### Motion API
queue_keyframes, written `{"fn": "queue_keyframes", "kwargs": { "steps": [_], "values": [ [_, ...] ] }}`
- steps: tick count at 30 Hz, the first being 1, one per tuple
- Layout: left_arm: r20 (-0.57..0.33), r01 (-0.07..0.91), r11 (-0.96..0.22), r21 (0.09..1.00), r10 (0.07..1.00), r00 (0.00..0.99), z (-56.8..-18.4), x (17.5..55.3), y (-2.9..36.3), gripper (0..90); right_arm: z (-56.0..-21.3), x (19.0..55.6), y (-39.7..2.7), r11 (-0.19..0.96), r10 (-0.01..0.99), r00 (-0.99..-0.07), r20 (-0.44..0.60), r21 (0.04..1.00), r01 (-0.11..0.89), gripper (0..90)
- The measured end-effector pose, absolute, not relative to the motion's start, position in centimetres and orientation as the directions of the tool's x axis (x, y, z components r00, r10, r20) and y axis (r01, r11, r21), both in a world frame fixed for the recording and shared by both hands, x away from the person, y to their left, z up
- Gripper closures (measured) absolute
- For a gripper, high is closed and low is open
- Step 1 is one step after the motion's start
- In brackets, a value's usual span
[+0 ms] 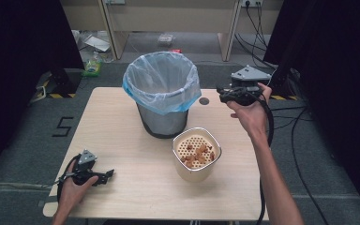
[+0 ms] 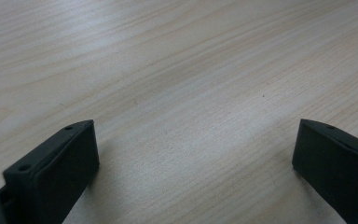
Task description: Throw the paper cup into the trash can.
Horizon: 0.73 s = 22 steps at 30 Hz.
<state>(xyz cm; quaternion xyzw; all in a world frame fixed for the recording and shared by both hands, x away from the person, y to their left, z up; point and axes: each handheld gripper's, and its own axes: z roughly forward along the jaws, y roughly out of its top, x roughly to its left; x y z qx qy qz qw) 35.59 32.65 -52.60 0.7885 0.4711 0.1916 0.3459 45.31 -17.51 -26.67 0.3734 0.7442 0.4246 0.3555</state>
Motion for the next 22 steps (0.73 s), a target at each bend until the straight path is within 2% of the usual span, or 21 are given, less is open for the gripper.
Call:
{"fn": "queue_keyframes", "kwargs": {
  "steps": [22],
  "values": [
    [-0.024, 0.611, -0.318, 0.725, 0.875, 0.483, -52.6, 35.6, 32.7, 0.0, -32.2, 43.4, -21.1, 0.341, 0.875, -0.454, -0.169, 0.88, 0.331, 38.0]
  ]
}}
